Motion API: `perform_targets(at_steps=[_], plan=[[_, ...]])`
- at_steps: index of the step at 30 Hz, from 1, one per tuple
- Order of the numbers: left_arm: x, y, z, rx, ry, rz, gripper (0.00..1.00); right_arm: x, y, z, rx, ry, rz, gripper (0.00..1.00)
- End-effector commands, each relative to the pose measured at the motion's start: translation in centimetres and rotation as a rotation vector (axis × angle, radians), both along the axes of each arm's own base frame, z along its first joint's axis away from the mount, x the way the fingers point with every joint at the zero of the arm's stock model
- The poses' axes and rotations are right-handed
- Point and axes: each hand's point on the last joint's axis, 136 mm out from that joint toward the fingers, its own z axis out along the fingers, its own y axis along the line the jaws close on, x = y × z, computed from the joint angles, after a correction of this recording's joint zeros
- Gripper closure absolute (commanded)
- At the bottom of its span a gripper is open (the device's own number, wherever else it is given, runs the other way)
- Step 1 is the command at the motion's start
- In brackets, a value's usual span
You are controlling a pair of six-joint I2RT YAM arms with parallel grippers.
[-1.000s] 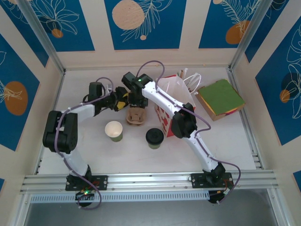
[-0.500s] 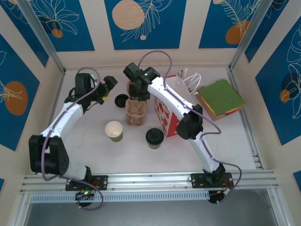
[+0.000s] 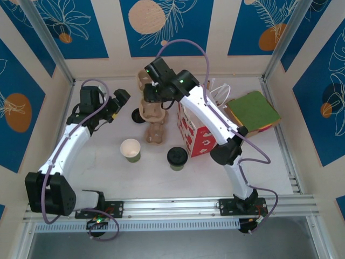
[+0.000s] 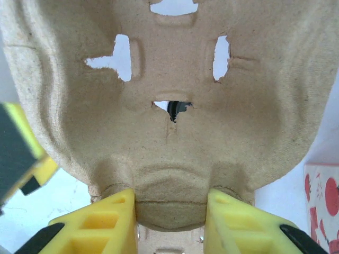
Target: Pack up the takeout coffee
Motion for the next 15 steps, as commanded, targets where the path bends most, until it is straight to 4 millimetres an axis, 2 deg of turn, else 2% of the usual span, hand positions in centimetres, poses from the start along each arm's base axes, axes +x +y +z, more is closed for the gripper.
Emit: perform_targets(at_steps=[1, 8, 15], plan=[[-1.4, 0.5, 0.0, 0.016, 0.008, -0.001, 0.00, 0.0, -0.8, 5.7, 0.042, -0.171, 0.032, 0.70], [-3.6, 0.0, -0.5, 0.022, 0.011, -0.039, 0.00, 0.4, -3.1, 12.0, 0.053, -0.387, 0.027, 0.70], [-6.4, -0.9, -1.8, 0.081, 0.036, -0.099, 0.00, 1.2, -7.2, 16.4, 0.027, -0.530, -0.031, 0.70]])
